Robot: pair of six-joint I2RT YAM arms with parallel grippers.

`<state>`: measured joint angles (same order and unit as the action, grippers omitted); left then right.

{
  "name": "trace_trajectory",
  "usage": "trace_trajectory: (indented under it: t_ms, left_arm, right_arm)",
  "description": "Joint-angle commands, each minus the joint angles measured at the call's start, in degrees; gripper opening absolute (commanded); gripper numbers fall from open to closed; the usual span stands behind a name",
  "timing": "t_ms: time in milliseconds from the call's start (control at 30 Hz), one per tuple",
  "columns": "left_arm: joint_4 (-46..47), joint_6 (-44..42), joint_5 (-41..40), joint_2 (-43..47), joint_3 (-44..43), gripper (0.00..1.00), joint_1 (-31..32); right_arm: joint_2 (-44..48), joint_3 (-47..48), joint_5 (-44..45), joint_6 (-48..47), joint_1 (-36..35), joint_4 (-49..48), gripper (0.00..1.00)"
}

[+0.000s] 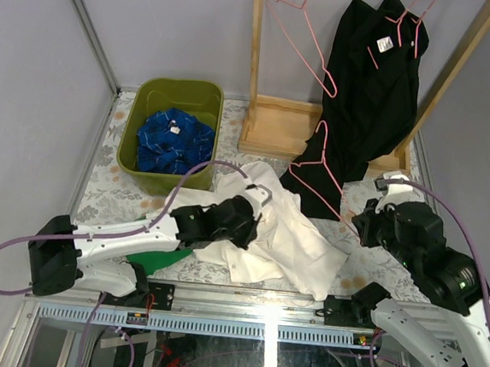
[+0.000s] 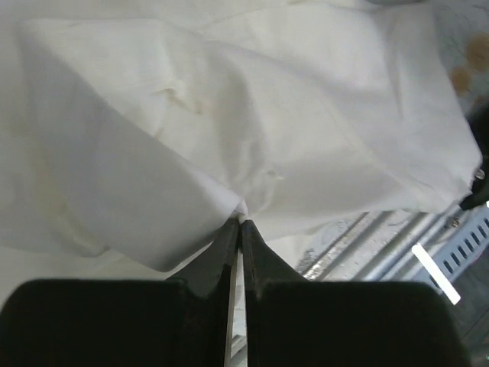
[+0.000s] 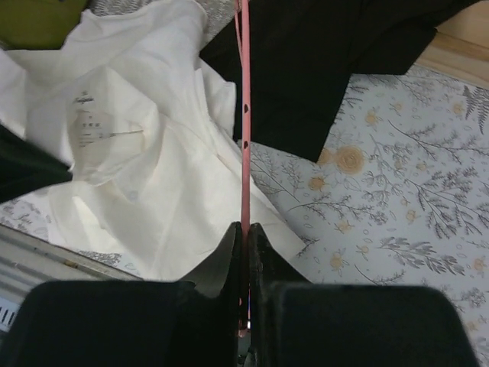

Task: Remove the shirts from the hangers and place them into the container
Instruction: Place the hanger at the clothesline.

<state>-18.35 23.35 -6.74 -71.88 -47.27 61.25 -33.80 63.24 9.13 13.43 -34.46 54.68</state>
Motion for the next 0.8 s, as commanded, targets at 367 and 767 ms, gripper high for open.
trace_trajectory:
  t_ms: [367,767]
  left_arm:
    - [-1.68,-0.43,-18.87,2.82,-3.53,0.65,4.22]
    - [-3.36,3.54,-27.64,15.11,-0.64,1.00,2.37]
  right_arm:
    - [-3.52,-3.32,17.29,7.21,0.09,-13.95,0.00]
    - [0.97,-12.43,19.39,-8.54,0.04,-40.34,0.00]
